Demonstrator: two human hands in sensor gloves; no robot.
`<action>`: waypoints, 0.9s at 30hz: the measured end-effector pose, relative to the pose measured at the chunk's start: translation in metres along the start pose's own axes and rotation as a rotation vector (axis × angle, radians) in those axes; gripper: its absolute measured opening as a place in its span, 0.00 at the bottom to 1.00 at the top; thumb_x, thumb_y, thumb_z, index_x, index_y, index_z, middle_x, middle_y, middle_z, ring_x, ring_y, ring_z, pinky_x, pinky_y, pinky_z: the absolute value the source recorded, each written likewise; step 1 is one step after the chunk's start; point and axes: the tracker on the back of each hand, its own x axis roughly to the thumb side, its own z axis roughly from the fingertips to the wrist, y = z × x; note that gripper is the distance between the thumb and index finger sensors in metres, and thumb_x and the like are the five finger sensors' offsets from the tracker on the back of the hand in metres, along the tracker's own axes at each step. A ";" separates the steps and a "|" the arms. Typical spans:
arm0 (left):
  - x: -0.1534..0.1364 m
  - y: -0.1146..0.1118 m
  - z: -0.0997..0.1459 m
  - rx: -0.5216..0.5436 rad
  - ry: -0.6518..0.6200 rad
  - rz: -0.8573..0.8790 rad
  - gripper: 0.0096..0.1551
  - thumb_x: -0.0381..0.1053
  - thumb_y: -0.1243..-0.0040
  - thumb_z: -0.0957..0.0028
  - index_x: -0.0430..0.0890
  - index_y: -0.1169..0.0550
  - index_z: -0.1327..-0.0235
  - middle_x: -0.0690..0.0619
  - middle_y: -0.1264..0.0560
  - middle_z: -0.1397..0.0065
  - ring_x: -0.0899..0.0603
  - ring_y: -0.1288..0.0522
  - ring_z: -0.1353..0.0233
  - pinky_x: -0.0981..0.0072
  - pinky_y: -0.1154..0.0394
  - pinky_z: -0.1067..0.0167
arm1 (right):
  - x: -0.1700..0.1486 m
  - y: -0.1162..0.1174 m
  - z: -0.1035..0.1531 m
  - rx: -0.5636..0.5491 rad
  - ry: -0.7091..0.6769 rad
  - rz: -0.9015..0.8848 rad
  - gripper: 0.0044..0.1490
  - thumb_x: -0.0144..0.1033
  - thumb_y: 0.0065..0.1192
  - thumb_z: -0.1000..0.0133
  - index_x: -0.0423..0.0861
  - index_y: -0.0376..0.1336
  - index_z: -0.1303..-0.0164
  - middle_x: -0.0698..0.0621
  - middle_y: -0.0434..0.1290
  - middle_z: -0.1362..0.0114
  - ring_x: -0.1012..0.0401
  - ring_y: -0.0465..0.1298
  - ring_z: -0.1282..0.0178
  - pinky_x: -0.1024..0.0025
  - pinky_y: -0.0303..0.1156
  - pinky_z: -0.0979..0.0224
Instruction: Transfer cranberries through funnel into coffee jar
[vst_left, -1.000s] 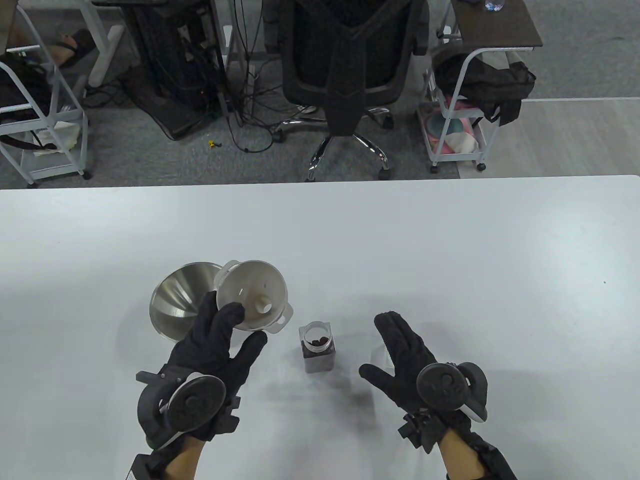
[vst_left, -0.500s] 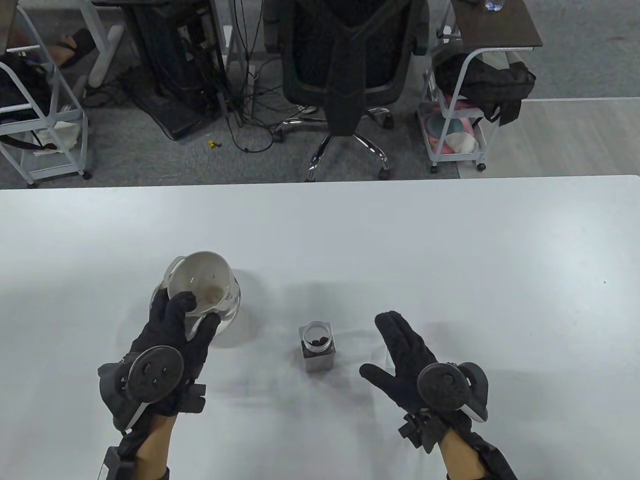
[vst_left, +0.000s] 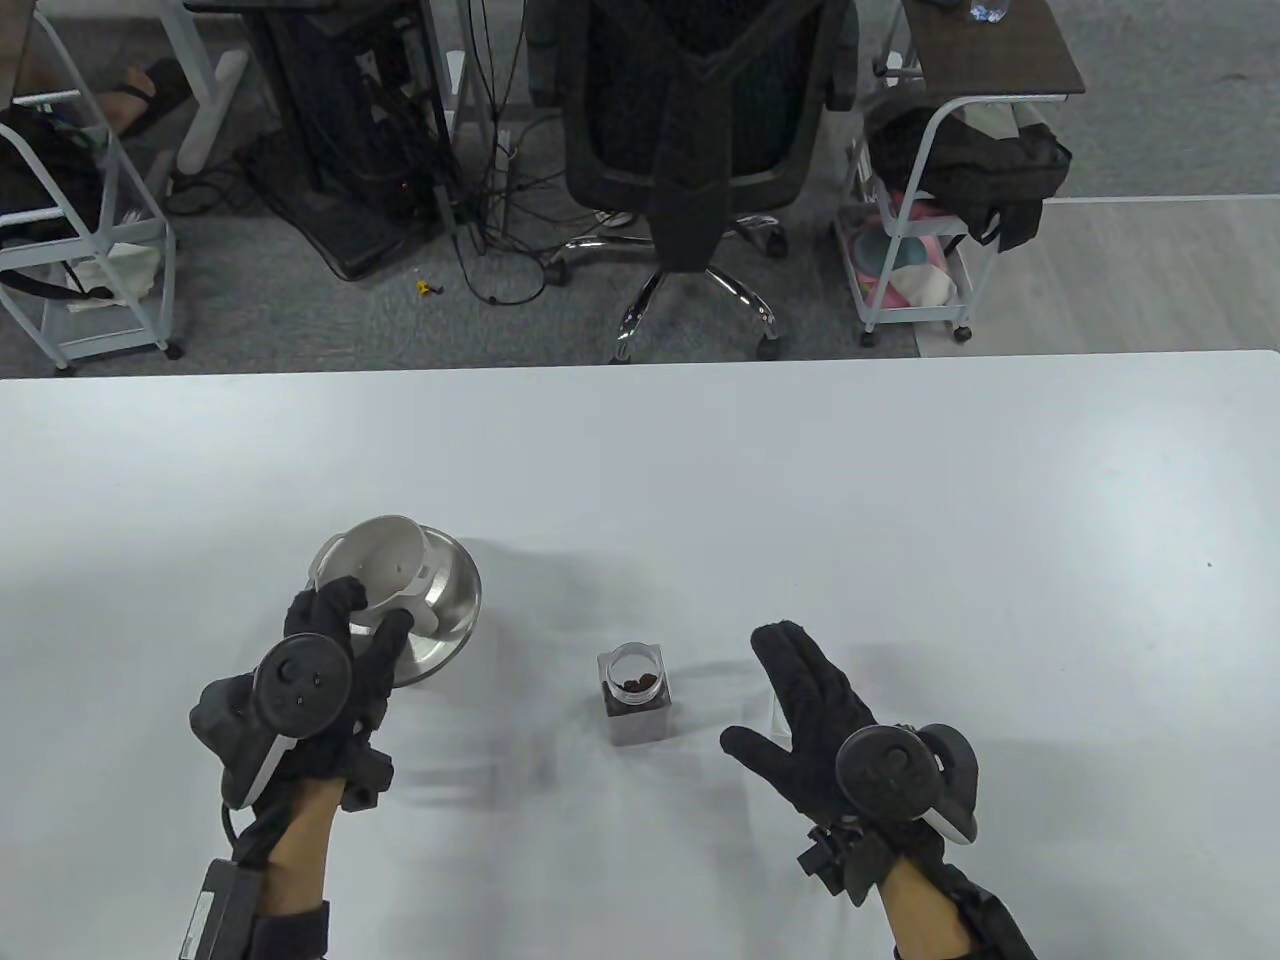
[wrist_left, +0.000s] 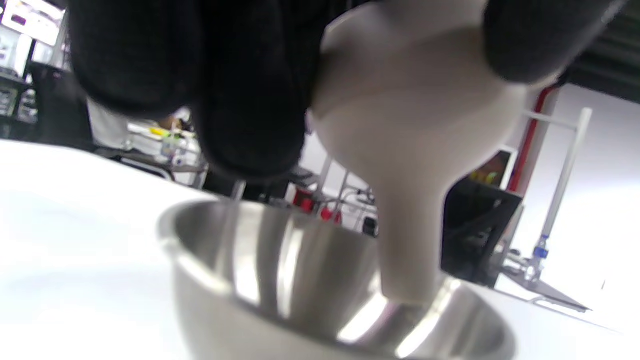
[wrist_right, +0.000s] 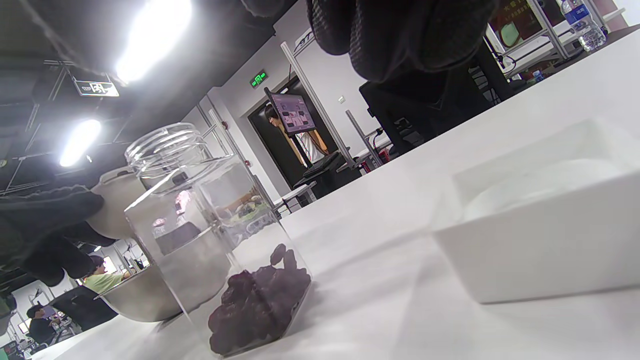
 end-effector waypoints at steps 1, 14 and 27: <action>-0.002 -0.003 -0.001 -0.009 0.010 0.003 0.40 0.73 0.44 0.46 0.47 0.27 0.31 0.27 0.25 0.33 0.36 0.12 0.57 0.48 0.17 0.59 | 0.000 0.000 0.000 0.001 0.000 0.000 0.58 0.72 0.55 0.40 0.55 0.36 0.10 0.37 0.49 0.08 0.40 0.63 0.13 0.41 0.64 0.20; -0.010 -0.022 -0.016 -0.123 0.092 -0.007 0.41 0.72 0.45 0.45 0.43 0.24 0.34 0.27 0.20 0.38 0.36 0.11 0.62 0.50 0.17 0.62 | -0.001 0.000 -0.001 0.005 0.002 0.002 0.58 0.72 0.55 0.40 0.55 0.36 0.10 0.37 0.49 0.08 0.40 0.63 0.13 0.41 0.64 0.20; -0.003 -0.027 -0.025 -0.205 0.120 -0.061 0.42 0.71 0.45 0.44 0.40 0.24 0.34 0.25 0.19 0.40 0.37 0.11 0.63 0.51 0.17 0.64 | -0.002 -0.001 -0.001 0.002 0.005 0.002 0.58 0.72 0.54 0.40 0.55 0.36 0.10 0.37 0.49 0.08 0.40 0.63 0.13 0.41 0.64 0.20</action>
